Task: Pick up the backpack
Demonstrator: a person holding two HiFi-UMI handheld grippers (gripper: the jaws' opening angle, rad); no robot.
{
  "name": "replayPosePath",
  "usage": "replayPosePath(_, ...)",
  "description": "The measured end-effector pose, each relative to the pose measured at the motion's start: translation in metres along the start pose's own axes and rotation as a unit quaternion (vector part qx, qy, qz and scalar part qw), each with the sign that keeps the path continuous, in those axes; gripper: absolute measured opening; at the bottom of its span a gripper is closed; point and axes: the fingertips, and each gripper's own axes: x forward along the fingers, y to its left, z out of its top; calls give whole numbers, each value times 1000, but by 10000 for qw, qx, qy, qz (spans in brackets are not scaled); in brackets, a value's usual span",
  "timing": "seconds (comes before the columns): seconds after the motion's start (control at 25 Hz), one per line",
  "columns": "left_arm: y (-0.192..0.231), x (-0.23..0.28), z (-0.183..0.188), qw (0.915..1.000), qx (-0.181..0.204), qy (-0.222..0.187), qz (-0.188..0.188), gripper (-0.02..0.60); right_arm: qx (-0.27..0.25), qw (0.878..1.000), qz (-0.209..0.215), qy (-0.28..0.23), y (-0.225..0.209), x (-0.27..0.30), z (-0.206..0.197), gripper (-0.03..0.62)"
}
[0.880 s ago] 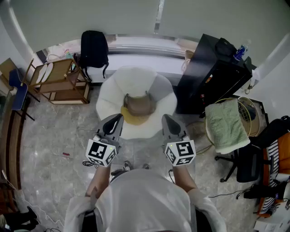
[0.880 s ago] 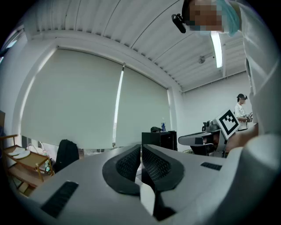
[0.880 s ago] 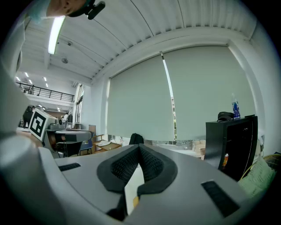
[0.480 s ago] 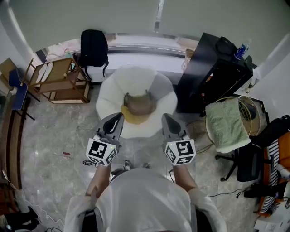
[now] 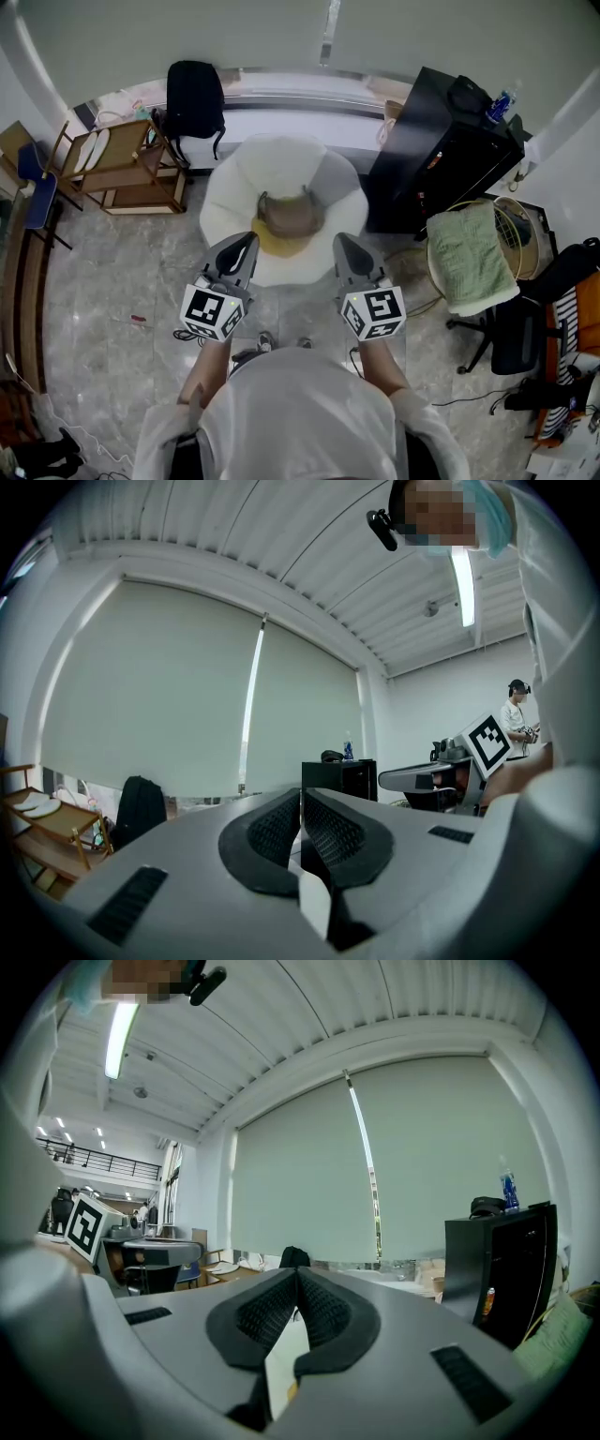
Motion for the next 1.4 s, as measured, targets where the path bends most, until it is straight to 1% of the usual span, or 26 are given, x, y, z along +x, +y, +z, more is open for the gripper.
replayPosePath(0.16,7,-1,-1,9999,-73,-20,-95,41,91,9999,-92,-8,1,4,-2,29)
replayPosePath(0.32,23,-5,-4,9999,-40,52,-96,41,111,9997,-235,33,5,11,-3,30)
replayPosePath(0.52,38,-11,-10,9996,-34,104,-254,41,181,9989,-428,106,12,16,-11,29)
replayPosePath(0.72,47,-6,-16,9993,-75,162,-336,41,216,9984,-505,124,14,23,-15,29)
replayPosePath(1.04,55,17,-13,9996,-55,160,-205,41,220,9991,-356,106,-8,44,-11,30)
replayPosePath(1.4,55,55,-12,9998,3,121,143,41,168,9998,43,90,-44,70,-10,29)
